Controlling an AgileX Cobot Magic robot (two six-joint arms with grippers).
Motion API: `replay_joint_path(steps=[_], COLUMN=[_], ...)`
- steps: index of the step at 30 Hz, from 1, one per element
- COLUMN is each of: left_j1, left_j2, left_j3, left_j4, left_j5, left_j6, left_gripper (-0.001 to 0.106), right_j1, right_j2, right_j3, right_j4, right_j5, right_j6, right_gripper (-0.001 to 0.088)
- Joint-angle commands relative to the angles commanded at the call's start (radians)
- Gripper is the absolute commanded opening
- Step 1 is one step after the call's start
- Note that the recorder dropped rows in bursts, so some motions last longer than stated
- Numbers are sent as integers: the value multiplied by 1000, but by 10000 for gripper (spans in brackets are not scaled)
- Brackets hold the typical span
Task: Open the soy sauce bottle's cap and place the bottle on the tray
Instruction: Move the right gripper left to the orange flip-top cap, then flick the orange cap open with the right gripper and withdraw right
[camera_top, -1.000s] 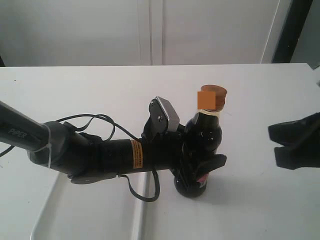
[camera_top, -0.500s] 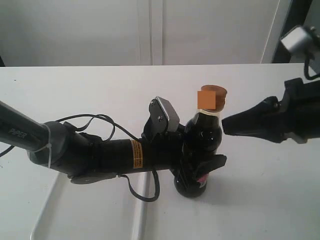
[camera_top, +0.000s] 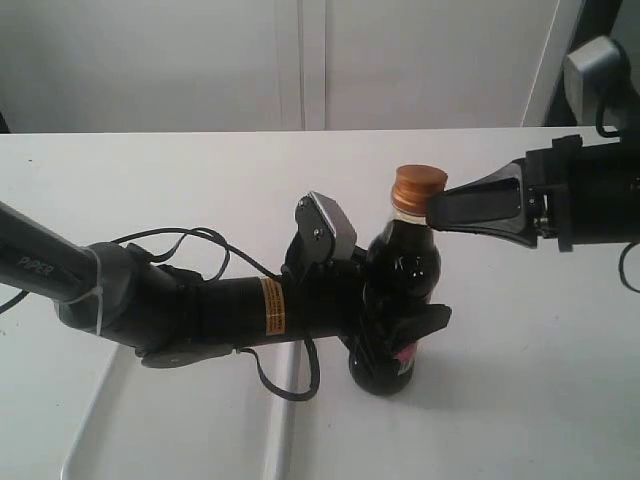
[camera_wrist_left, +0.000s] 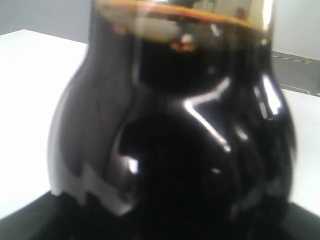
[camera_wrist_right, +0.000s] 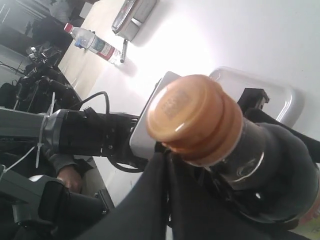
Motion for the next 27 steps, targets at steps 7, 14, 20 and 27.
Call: replay_joint_path(steps=[7, 14, 20, 27], left_j1=[0, 0, 0, 0], left_j2=[0, 0, 0, 0], left_j3=[0, 0, 0, 0], left_j4=[9, 52, 52, 46], left_j5=[0, 0, 0, 0], left_j6=[41, 55, 57, 56], left_gripper=[0, 0, 0, 0], right_j1=[0, 0, 0, -2], right_j2=[0, 0, 0, -20], right_j3=[-13, -53, -72, -72], right_j4=[88, 161, 159, 151], right_j5=[0, -140, -189, -250], right_j6=[-7, -7, -31, -132], right_gripper=[0, 0, 0, 0])
